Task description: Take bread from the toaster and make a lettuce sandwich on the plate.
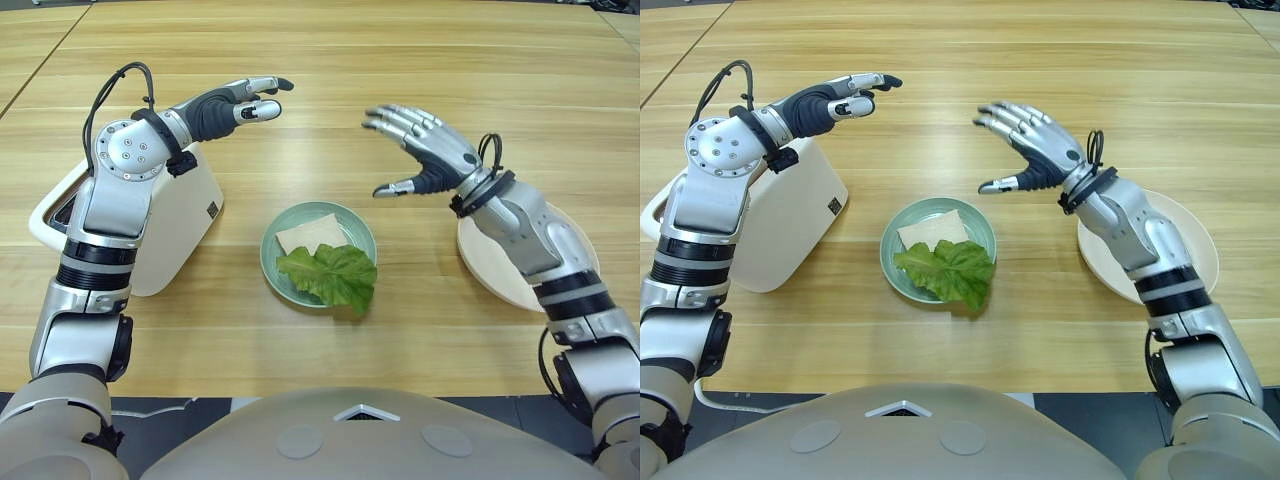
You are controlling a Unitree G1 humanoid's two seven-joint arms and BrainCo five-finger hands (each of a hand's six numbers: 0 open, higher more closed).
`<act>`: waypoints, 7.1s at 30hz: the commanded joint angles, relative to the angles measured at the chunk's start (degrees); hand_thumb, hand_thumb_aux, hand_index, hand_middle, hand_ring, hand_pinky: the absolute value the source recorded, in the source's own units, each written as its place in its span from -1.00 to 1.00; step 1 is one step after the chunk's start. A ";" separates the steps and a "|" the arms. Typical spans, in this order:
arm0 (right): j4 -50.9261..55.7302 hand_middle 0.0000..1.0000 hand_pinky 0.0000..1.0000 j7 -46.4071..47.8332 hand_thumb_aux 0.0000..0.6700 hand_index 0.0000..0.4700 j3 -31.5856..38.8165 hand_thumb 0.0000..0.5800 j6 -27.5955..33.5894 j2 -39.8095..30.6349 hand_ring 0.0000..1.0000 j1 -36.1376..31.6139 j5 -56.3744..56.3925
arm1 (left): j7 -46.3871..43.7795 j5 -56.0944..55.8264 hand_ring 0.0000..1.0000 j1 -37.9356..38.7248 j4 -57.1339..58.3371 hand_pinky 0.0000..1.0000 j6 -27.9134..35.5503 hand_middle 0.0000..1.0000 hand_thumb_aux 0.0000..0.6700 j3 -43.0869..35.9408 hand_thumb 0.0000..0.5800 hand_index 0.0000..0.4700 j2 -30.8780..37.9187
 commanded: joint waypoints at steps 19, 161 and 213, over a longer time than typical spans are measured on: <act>5.23 -1.00 -1.00 -13.72 0.03 0.03 8.04 0.53 -11.15 12.98 -1.00 -3.25 -21.62 | 0.47 0.10 -1.00 1.39 0.20 -1.00 -1.07 -1.00 -1.00 -0.53 -1.00 -1.00 -0.17; 14.48 -1.00 -1.00 -14.94 -1.00 -1.00 -4.06 -1.00 0.57 12.68 -1.00 -7.42 -10.83 | -7.51 -7.28 -1.00 -1.23 2.12 -1.00 -23.60 -1.00 1.00 14.81 1.00 1.00 31.65; 20.48 -1.00 -1.00 -16.81 -1.00 -1.00 -6.65 -1.00 -0.19 9.44 -1.00 -10.79 -8.49 | -4.43 -8.54 -1.00 7.99 13.89 -1.00 5.54 -1.00 1.00 -11.73 1.00 1.00 -11.52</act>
